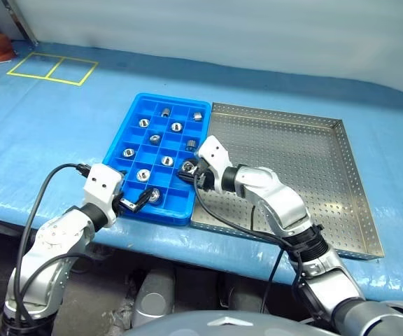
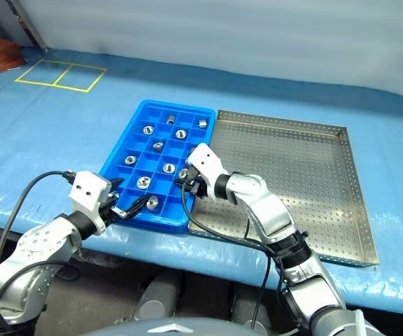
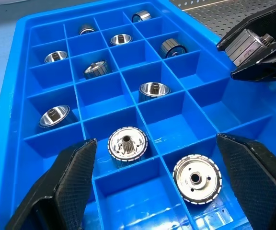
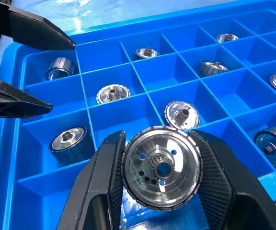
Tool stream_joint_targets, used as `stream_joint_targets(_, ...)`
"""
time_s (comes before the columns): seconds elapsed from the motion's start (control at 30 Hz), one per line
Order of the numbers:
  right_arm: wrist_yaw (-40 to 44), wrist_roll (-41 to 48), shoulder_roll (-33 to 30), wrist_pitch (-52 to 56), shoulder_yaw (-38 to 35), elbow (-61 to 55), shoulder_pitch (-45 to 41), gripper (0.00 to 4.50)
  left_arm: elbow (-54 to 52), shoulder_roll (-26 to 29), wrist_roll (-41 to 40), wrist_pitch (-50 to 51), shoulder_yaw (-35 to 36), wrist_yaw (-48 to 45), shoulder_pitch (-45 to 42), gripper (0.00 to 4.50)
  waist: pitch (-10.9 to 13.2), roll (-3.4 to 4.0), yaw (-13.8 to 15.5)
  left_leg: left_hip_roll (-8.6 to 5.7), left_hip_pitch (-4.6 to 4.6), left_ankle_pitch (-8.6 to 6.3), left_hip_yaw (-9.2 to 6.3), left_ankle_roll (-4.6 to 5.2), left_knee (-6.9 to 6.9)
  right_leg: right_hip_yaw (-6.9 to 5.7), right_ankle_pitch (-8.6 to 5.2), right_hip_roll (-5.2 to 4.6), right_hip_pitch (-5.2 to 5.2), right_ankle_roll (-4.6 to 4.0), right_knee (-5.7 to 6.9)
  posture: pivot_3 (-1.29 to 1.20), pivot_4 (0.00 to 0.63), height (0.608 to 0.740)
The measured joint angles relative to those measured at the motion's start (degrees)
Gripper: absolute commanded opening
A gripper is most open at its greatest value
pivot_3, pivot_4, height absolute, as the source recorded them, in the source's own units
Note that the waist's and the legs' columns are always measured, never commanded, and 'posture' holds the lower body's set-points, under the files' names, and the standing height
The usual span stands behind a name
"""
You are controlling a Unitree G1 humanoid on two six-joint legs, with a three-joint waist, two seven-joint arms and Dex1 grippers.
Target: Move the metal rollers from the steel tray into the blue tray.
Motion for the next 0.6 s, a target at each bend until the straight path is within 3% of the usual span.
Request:
stream_joint_targets(0.1,0.03,-0.43,0.13,-0.48,0.00,0.72,-0.08,1.75,0.00,-0.02,0.00,0.02,0.00,0.05,-0.21,4.37,0.00,0.00,0.11,0.00,0.00,0.00,0.00,0.00,-0.01,0.00,0.00,0.00,-0.01,-0.01,-0.01,0.44,0.150,0.740)
stream_joint_targets(0.3,-0.35,-1.48,0.40,-1.06,-0.06,2.33,-0.12,3.62,0.00,-0.02,0.00,0.10,-0.02,0.33,-0.51,4.37,0.00,0.00,0.19,0.00,-0.01,0.00,0.00,0.00,-0.03,-0.01,-0.01,0.00,-0.02,-0.01,-0.01,0.43,0.150,0.740)
stream_joint_targets(0.6,-3.57,-1.49,0.24,-3.25,-4.17,1.52,0.49,3.62,0.15,-0.73,0.00,0.12,-0.75,0.75,-1.95,4.37,0.00,0.00,0.69,-0.01,-0.03,0.00,0.00,-0.01,-0.02,-0.02,-0.01,-0.02,-0.02,-0.01,-0.04,0.42,0.150,0.740)
